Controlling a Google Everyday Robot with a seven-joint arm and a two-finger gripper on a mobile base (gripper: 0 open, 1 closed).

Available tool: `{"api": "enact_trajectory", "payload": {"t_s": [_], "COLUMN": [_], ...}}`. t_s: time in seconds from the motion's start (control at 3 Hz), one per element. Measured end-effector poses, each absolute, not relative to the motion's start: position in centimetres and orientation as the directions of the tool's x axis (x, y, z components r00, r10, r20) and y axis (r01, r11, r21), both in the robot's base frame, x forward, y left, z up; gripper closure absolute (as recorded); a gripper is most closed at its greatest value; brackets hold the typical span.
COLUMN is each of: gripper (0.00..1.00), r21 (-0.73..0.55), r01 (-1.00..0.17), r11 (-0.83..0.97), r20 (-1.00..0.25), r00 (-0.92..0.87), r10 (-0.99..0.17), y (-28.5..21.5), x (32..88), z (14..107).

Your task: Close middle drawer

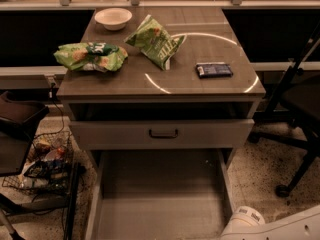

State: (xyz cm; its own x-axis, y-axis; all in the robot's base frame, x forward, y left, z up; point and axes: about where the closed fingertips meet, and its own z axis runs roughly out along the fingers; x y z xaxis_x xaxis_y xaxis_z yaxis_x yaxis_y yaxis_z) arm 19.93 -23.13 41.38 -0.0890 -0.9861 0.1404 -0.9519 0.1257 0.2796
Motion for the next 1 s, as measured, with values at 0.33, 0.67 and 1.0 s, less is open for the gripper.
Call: {"api": "enact_trajectory", "payload": {"t_s": [0.33,0.67,1.0], "gripper": [1.0,1.0,1.0], "r21": [0.251,0.156,0.086], "r01": [-0.961,-0.985,-0.995], "r11": [0.119,0.077,0.044], "r20": [0.111,0.007,-0.072], "r00": [-0.094,-0.077,-0.051], "r10": [-0.989,-0.997,-0.996], "y": [-22.5,-20.5,-18.5], "x": [19.8,20.9,22.1], "z": [40.3,40.1,40.3]}}
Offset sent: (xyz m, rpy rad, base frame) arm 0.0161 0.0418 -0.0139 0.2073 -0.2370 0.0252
